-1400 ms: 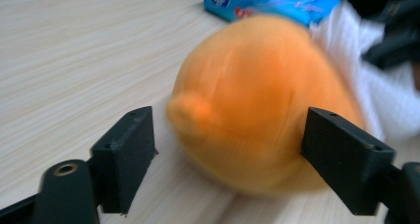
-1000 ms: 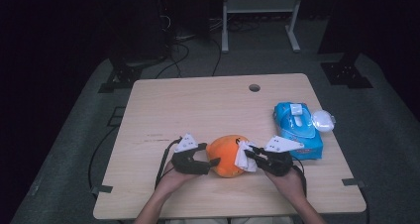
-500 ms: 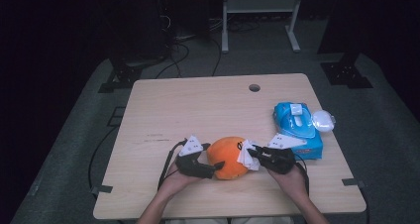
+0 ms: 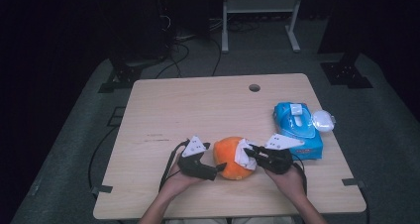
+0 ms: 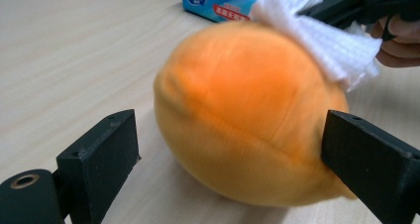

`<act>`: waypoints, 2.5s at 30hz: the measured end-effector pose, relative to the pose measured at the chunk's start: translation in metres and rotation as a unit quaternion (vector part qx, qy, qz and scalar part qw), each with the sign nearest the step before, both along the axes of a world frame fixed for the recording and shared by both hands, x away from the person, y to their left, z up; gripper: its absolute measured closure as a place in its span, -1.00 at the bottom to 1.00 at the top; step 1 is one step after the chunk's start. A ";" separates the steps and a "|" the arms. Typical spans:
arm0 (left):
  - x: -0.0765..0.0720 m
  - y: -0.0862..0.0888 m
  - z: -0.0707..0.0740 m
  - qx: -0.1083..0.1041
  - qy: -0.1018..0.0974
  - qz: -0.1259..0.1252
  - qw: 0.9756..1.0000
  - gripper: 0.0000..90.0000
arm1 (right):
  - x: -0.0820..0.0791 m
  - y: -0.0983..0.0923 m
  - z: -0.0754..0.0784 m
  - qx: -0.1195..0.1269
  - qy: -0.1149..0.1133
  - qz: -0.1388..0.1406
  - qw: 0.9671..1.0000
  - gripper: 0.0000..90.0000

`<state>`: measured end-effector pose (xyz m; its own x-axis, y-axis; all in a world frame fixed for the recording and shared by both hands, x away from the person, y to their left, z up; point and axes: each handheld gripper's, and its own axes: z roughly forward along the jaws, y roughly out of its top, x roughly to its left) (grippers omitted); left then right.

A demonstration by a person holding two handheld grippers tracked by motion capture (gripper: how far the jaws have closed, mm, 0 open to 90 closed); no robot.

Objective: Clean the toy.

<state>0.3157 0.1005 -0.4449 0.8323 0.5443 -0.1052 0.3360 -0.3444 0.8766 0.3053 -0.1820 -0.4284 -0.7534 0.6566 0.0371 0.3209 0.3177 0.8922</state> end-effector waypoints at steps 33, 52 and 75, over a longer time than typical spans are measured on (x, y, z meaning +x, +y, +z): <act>-0.015 -0.018 0.001 0.030 -0.029 -0.047 0.998 -0.39 | -0.015 0.019 0.023 -0.031 -0.028 0.052 0.998 0.75; -0.023 -0.026 0.005 0.036 -0.049 -0.047 0.997 -0.27 | -0.007 0.009 0.021 -0.003 -0.006 0.014 1.000 0.75; -0.032 -0.032 0.005 0.070 -0.084 -0.073 0.991 -0.22 | -0.016 0.024 0.028 -0.024 -0.039 -0.007 0.999 0.75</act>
<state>0.2835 0.0690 -0.4395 0.9022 0.4168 0.1105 0.1266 -0.5009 0.8562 0.2894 -0.1584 -0.4000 -0.7433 0.6669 -0.0533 0.2552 0.3562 0.8989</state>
